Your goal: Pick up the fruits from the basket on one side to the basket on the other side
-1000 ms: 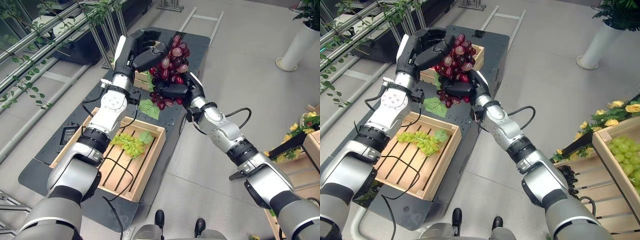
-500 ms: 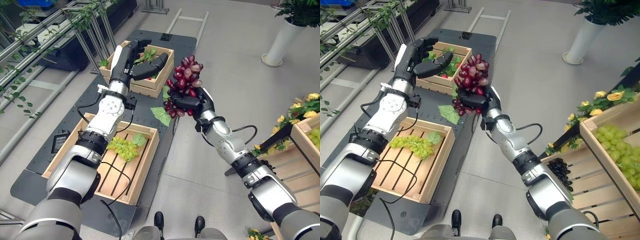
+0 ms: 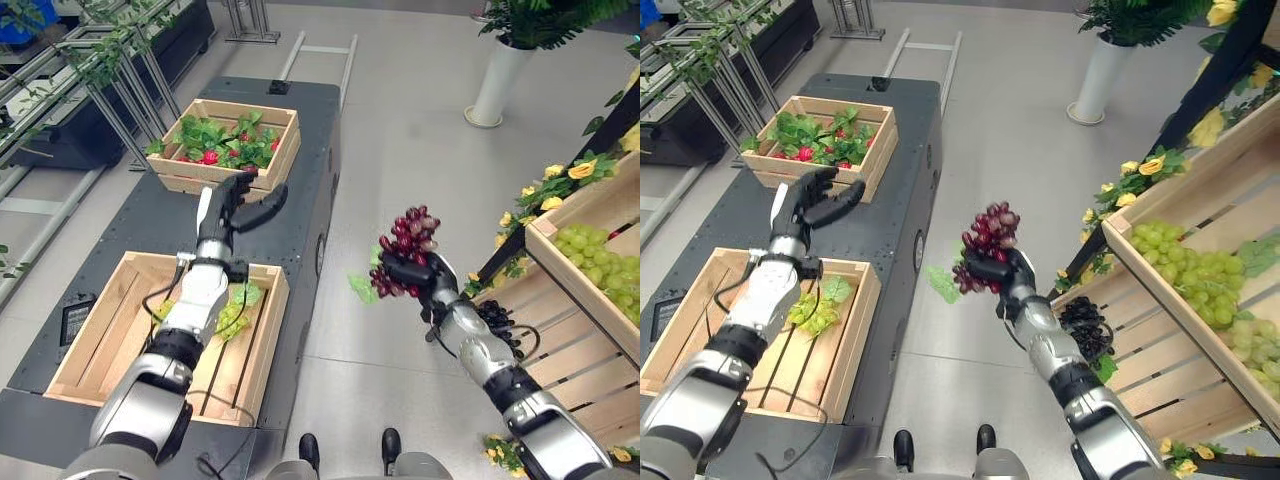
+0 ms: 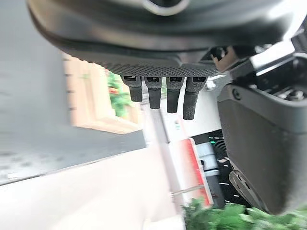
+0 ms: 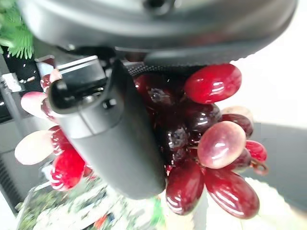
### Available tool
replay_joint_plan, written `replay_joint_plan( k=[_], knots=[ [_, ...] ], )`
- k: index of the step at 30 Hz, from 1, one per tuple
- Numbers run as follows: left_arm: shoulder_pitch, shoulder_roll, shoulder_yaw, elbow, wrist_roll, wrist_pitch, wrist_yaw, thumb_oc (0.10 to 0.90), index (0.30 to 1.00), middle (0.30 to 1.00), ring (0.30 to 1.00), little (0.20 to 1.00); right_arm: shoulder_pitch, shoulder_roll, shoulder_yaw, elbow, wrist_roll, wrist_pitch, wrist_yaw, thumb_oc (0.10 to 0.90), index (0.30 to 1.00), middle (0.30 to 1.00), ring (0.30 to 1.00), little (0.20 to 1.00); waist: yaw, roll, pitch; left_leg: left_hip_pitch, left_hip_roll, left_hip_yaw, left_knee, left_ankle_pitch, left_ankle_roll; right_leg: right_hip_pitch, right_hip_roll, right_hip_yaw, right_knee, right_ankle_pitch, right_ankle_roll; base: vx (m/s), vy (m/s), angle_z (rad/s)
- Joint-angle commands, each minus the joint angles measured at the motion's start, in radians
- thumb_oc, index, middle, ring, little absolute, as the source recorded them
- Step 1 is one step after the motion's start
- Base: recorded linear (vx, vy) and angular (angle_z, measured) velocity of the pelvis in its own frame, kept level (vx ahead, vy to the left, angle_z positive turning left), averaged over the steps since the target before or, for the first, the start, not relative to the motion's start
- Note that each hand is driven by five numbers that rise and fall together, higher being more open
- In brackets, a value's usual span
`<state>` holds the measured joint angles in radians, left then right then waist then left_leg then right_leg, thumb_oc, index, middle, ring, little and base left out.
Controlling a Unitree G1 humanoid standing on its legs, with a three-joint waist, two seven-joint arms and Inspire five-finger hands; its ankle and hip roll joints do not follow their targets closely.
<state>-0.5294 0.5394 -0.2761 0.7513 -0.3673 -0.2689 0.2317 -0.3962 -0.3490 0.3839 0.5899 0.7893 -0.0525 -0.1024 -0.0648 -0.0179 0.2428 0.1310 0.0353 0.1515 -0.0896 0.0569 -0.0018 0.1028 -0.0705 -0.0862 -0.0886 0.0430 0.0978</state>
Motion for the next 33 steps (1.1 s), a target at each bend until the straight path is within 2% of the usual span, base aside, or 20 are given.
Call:
replay_joint_plan(
  k=[1,2,5,12,18,22,25,26,28,30,33],
  knots=[
    [-0.033,-0.013,0.02,0.059,0.08,-0.141,0.051,0.8,0.9,0.9,0.9,0.9,-0.008,0.001,-0.038,-0.004,-0.037,-0.145,0.1,0.4,0.3,0.3,0.3,0.3,0.004,0.023,-0.186,0.0,-0.019,-0.017,0.002,-0.104,-0.011,-0.006,0.0,-0.028,0.001,-0.029,-0.026,0.02,0.03,-0.17],
    [0.015,-0.019,0.024,0.05,0.125,-0.136,0.06,0.8,0.9,0.9,0.9,0.9,0.043,-0.012,-0.057,0.001,-0.05,-0.142,0.12,0.4,0.3,0.3,0.3,0.3,-0.003,0.021,-0.175,-0.005,-0.019,-0.01,0.002,-0.104,-0.008,-0.016,0.001,-0.018,0.001,-0.025,-0.023,0.01,0.026,-0.09],
    [0.076,-0.038,0.038,0.025,0.131,-0.129,0.078,0.8,0.9,0.9,0.9,0.9,0.1,-0.026,-0.087,0.016,-0.064,-0.141,0.147,0.4,0.3,0.3,0.3,0.3,-0.008,0.02,-0.156,-0.009,-0.019,-0.002,0.002,-0.106,-0.004,-0.026,0.003,-0.009,0.001,-0.02,-0.019,0.01,0.031,-0.23],
    [0.146,-0.099,0.062,0.019,0.127,-0.116,0.135,0.8,0.9,0.9,0.9,0.9,0.13,-0.02,-0.119,0.097,-0.084,-0.142,0.164,0.4,0.3,0.3,0.3,0.3,-0.009,0.018,-0.117,-0.016,-0.015,0.01,0.002,-0.105,-0.003,-0.041,0.003,0.0,0.001,-0.013,-0.017,0.01,0.024,-0.19],
    [0.209,-0.134,0.077,0.013,0.126,-0.155,0.135,0.8,0.9,0.9,0.9,0.9,0.186,-0.014,-0.144,0.12,-0.096,-0.159,0.148,0.4,0.3,0.3,0.3,0.3,-0.007,0.021,-0.094,-0.024,-0.014,0.003,0.002,-0.1,-0.003,-0.048,0.005,0.003,0.001,-0.008,-0.02,0.0,0.002,-0.01],
    [0.221,-0.15,0.081,-0.009,0.072,-0.184,0.128,0.8,0.9,0.9,0.9,0.9,0.187,-0.02,-0.153,0.133,-0.106,-0.173,0.137,0.4,0.3,0.3,0.3,0.3,-0.007,0.025,-0.069,-0.031,-0.012,0.001,0.002,-0.093,-0.002,-0.055,0.008,0.004,0.01,-0.012,-0.028,-0.02,0.008,0.0],
    [0.177,-0.17,0.055,-0.052,0.046,-0.238,0.143,0.8,0.9,0.9,0.9,0.9,0.123,-0.044,-0.158,0.127,-0.095,-0.177,0.116,0.4,0.3,0.3,0.3,0.3,-0.01,0.017,0.013,-0.124,-0.006,0.009,0.124,-0.105,-0.011,-0.139,0.007,-0.001,0.128,-0.048,-0.045,-0.21,0.029,-0.04],
    [0.169,-0.173,0.053,-0.056,0.043,-0.245,0.141,0.8,0.9,0.9,0.9,0.9,0.113,-0.047,-0.16,0.128,-0.094,-0.176,0.113,0.4,0.3,0.3,0.3,0.3,-0.01,0.016,0.022,-0.14,-0.005,0.01,0.144,-0.11,-0.013,-0.152,0.007,-0.002,0.142,-0.052,-0.047,-0.27,-0.005,-0.07],
    [0.118,-0.177,0.037,-0.108,0.021,-0.276,0.141,0.8,0.9,0.9,0.9,0.9,0.048,-0.076,-0.172,0.125,-0.101,-0.196,0.075,0.4,0.3,0.3,0.3,0.3,-0.015,0.004,0.111,-0.246,0.012,0.036,0.324,-0.162,-0.018,-0.238,0.003,-0.019,0.273,-0.092,-0.066,-0.32,0.005,-0.12],
    [0.095,-0.165,0.033,-0.147,0.008,-0.269,0.149,0.8,0.9,0.9,0.9,0.9,0.025,-0.099,-0.181,0.1,-0.116,-0.196,0.036,0.4,0.3,0.3,0.3,0.3,-0.017,-0.004,0.155,-0.316,0.021,0.041,0.432,-0.196,-0.013,-0.308,0.003,-0.026,0.38,-0.122,-0.078,-0.23,0.018,-0.2],
    [0.081,-0.156,0.033,-0.177,-0.015,-0.26,0.147,0.8,0.9,0.9,0.9,0.9,0.015,-0.129,-0.206,0.086,-0.141,-0.201,-0.008,0.4,0.3,0.3,0.3,0.3,-0.021,-0.012,0.176,-0.391,0.03,0.049,0.552,-0.246,-0.007,-0.372,0.004,-0.034,0.477,-0.162,-0.092,-0.11,0.021,-0.17]
  ],
)
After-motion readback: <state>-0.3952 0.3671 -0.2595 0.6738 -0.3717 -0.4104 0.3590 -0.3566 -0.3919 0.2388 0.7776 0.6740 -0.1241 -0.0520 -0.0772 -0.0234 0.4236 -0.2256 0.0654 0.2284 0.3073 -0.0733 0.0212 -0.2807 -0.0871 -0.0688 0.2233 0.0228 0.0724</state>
